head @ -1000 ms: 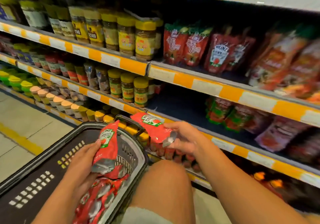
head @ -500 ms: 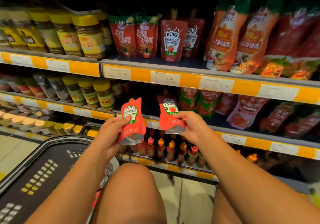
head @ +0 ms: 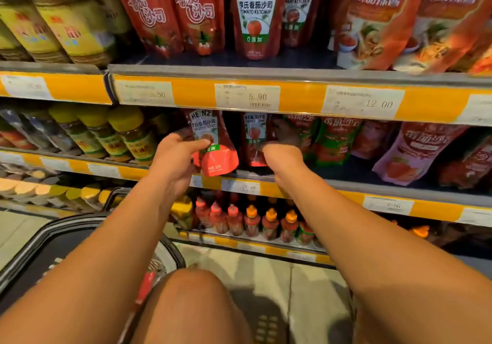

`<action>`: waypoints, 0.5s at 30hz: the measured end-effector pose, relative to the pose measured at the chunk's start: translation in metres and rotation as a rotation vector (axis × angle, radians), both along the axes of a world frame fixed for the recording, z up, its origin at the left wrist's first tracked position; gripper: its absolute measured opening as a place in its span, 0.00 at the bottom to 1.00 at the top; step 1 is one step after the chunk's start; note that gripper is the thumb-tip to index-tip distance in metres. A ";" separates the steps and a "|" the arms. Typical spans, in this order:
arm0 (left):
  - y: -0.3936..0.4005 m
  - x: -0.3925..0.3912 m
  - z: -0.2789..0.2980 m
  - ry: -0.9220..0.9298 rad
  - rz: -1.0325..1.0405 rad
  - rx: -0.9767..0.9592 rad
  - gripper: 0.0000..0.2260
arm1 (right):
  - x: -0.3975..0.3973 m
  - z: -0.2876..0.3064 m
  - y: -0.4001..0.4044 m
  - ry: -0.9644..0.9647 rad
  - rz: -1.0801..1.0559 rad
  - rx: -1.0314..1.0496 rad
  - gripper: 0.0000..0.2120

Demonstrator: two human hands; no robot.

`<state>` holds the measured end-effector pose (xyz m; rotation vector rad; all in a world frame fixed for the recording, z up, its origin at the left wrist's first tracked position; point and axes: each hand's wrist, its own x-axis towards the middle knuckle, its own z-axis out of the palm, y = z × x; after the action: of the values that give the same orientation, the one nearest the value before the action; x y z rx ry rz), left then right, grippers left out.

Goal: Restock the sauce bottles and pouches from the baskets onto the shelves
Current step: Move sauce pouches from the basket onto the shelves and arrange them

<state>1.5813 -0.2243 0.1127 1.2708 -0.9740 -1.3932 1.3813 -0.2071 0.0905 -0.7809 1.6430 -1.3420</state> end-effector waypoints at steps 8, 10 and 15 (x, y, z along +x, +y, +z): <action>-0.035 -0.012 -0.020 -0.039 -0.019 -0.126 0.23 | 0.010 -0.020 -0.021 0.184 0.046 -0.209 0.34; -0.039 -0.010 -0.029 -0.083 -0.038 -0.154 0.23 | 0.011 -0.025 -0.023 0.238 0.064 -0.218 0.33; -0.038 -0.007 -0.045 -0.149 -0.062 -0.217 0.22 | 0.013 -0.024 -0.019 0.475 0.119 -0.212 0.25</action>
<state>1.5744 -0.2626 0.0682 1.2013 -1.2405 -1.2150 1.3944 -0.2263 0.0663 -1.3867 1.7904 -1.3262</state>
